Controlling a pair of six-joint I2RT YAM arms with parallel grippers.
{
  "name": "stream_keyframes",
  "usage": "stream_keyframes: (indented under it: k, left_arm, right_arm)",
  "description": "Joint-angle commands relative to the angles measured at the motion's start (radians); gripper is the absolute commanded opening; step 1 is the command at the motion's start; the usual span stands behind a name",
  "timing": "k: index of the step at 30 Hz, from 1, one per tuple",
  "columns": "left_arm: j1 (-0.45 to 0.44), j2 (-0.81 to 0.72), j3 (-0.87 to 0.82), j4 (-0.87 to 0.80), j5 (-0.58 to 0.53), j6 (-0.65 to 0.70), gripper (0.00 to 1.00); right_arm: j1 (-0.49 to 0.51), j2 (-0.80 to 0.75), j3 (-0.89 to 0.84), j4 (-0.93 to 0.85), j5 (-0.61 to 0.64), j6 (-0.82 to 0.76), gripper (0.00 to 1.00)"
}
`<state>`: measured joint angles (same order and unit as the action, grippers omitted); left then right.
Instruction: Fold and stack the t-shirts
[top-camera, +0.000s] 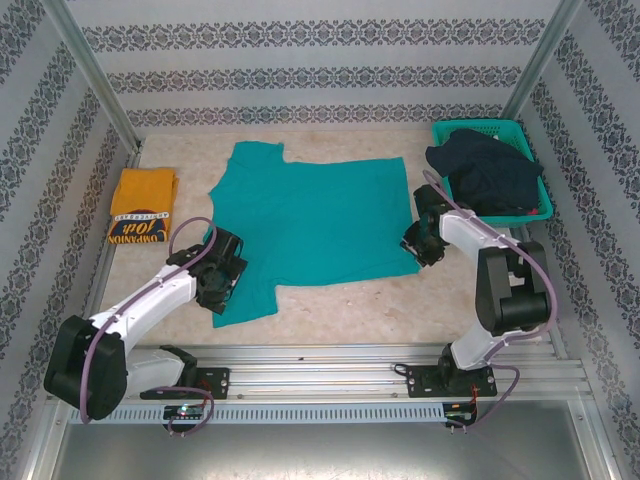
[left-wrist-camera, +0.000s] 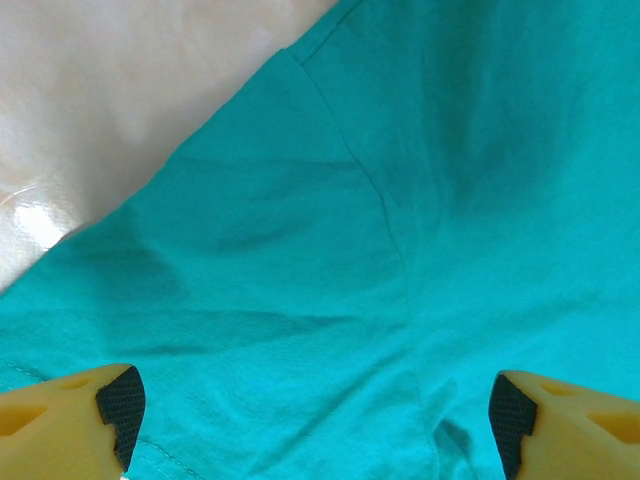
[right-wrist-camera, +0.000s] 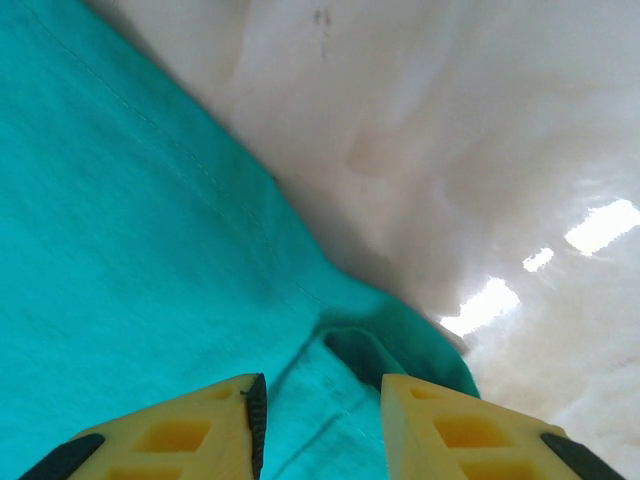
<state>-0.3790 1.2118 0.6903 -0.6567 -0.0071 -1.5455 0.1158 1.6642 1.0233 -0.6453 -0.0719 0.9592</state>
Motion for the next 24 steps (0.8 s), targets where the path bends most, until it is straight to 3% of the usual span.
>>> stream_keyframes:
  k: [1, 6, 12, 24]
  left_arm:
    - [-0.008, 0.017, 0.000, 0.013, 0.003, 0.008, 0.90]
    - [-0.006, 0.021, -0.005, 0.022, 0.007, 0.009, 0.90]
    - [-0.001, 0.007, -0.020, 0.027, 0.010, 0.004, 0.90]
    - [0.003, 0.006, -0.034, 0.045, 0.018, 0.007, 0.90]
  right_arm:
    - [-0.013, 0.056, 0.047, -0.055, -0.035, -0.026, 0.34]
    - [-0.017, 0.095, 0.072, -0.105, -0.037, -0.041, 0.28]
    - [-0.028, 0.061, 0.065, -0.135, -0.035, -0.038, 0.00]
    - [-0.034, -0.087, -0.022, -0.139, -0.042, -0.051, 0.00]
